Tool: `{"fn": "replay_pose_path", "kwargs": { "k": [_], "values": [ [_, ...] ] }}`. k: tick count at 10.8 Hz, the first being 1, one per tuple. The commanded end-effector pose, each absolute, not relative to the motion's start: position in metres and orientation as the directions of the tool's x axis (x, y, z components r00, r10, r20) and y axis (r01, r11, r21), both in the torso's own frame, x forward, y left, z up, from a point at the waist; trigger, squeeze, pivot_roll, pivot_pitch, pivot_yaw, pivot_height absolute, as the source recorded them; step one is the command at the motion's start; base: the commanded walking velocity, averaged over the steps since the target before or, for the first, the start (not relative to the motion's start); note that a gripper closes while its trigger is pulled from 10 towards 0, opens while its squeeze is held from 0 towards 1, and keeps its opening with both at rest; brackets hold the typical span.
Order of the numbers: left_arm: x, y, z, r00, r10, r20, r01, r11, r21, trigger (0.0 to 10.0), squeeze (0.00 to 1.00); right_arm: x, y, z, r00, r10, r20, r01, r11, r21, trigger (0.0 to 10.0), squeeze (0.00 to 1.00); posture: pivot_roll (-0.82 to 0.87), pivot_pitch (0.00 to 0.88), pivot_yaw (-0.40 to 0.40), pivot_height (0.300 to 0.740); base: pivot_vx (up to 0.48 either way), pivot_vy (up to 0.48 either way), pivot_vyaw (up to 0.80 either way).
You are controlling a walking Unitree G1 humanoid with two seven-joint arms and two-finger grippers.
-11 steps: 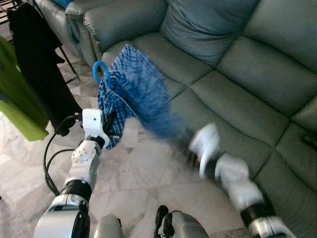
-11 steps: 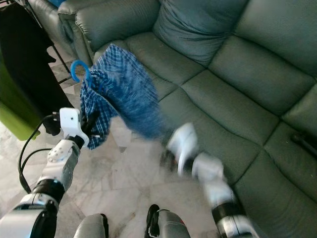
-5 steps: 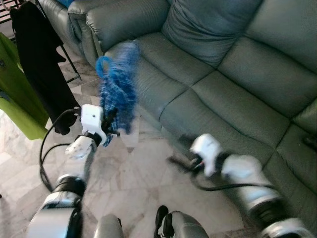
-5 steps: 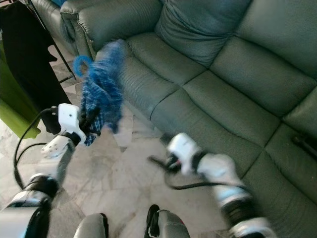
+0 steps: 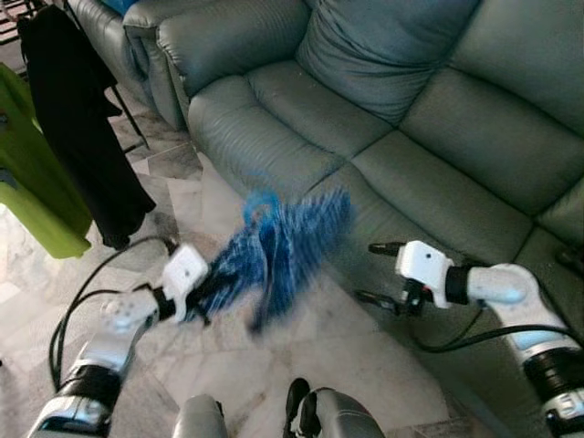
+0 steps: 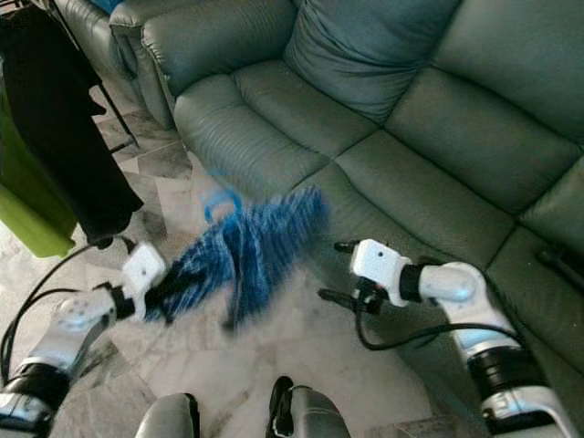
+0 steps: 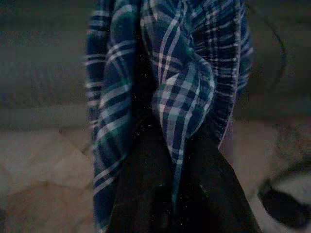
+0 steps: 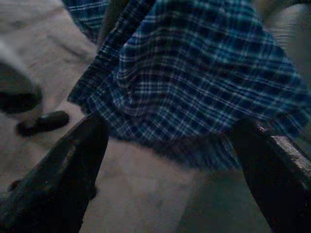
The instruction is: Hang hanger
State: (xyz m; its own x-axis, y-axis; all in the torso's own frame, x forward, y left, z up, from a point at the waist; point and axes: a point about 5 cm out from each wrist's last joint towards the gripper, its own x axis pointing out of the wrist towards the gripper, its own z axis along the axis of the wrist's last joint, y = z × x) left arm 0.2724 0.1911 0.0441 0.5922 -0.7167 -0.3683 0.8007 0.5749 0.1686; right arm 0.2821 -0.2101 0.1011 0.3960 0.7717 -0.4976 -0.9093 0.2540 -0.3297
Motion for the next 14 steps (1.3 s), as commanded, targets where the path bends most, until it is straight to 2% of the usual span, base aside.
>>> {"fn": "replay_pose_path", "kwargs": {
  "k": [1,2,3,4,5,6,7,8,9,11,14],
  "values": [
    [0.272,0.185,0.049,0.555,-0.747,-0.366,0.83,0.526,0.184,0.0,0.0,0.284,-0.214,0.111,0.366,0.774,-0.516,-0.919,0.213,-0.332,10.0,1.0,0.0,0.158,-0.083,0.74,0.0,0.0,0.0],
    [0.259,0.175,0.052,0.422,-0.818,-0.391,0.906,0.392,0.158,0.0,0.0,0.289,-0.217,0.118,0.287,0.762,-0.581,-0.943,0.12,-0.309,10.0,1.0,0.0,0.155,-0.086,0.74,0.0,0.0,0.0],
    [0.25,0.17,0.051,0.34,-0.842,-0.42,0.94,0.309,0.141,0.0,0.0,0.296,-0.215,0.126,0.265,0.762,-0.591,-0.942,0.073,-0.328,10.0,1.0,0.01,0.154,-0.087,0.74,0.0,0.0,0.0],
    [0.249,0.17,0.051,0.331,-0.843,-0.423,0.943,0.301,0.139,0.0,0.0,0.298,-0.214,0.127,0.265,0.764,-0.588,-0.941,0.071,-0.331,10.0,1.0,0.01,0.154,-0.087,0.74,0.0,0.0,0.0],
    [0.246,0.167,0.05,0.304,-0.85,-0.43,0.953,0.272,0.136,0.0,0.0,0.311,-0.212,0.138,0.272,0.768,-0.58,-0.932,0.061,-0.356,10.0,0.0,0.01,0.151,-0.087,0.74,0.0,0.0,0.0],
    [0.245,0.165,0.05,0.296,-0.853,-0.43,0.955,0.265,0.131,0.0,0.0,0.316,-0.213,0.141,0.286,0.758,-0.587,-0.926,0.061,-0.373,10.0,0.0,0.01,0.151,-0.087,0.74,0.0,0.0,0.0],
    [0.244,0.161,0.055,0.281,-0.861,-0.424,0.96,0.249,0.13,0.0,0.0,0.318,-0.216,0.134,0.229,0.734,-0.64,-0.95,0.025,-0.311,7.6,0.0,0.01,0.151,-0.088,0.74,0.0,0.0,0.0],
    [0.243,0.159,0.057,0.269,-0.867,-0.42,0.963,0.237,0.128,0.0,0.0,0.317,-0.216,0.125,0.183,0.718,-0.671,-0.966,0.004,-0.26,0.4,0.0,0.01,0.15,-0.089,0.74,0.0,0.0,0.0],
    [0.243,0.157,0.057,0.27,-0.868,-0.416,0.963,0.232,0.14,0.0,0.0,0.318,-0.212,0.12,0.179,0.689,-0.703,-0.959,-0.039,-0.282,0.0,0.0,0.02,0.15,-0.092,0.74,0.0,0.0,0.0],
    [0.239,0.153,0.059,0.26,-0.876,-0.406,0.965,0.224,0.135,0.0,0.0,0.319,-0.202,0.113,0.113,0.663,-0.74,-0.961,-0.117,-0.252,0.0,0.0,0.02,0.149,-0.093,0.74,0.0,0.0,0.0],
    [0.239,0.151,0.059,0.258,-0.88,-0.398,0.966,0.226,0.128,0.0,0.0,0.32,-0.196,0.105,0.126,0.641,-0.757,-0.948,-0.147,-0.282,0.0,0.0,0.03,0.147,-0.096,0.74,0.0,0.0,0.0]
  ]
}}
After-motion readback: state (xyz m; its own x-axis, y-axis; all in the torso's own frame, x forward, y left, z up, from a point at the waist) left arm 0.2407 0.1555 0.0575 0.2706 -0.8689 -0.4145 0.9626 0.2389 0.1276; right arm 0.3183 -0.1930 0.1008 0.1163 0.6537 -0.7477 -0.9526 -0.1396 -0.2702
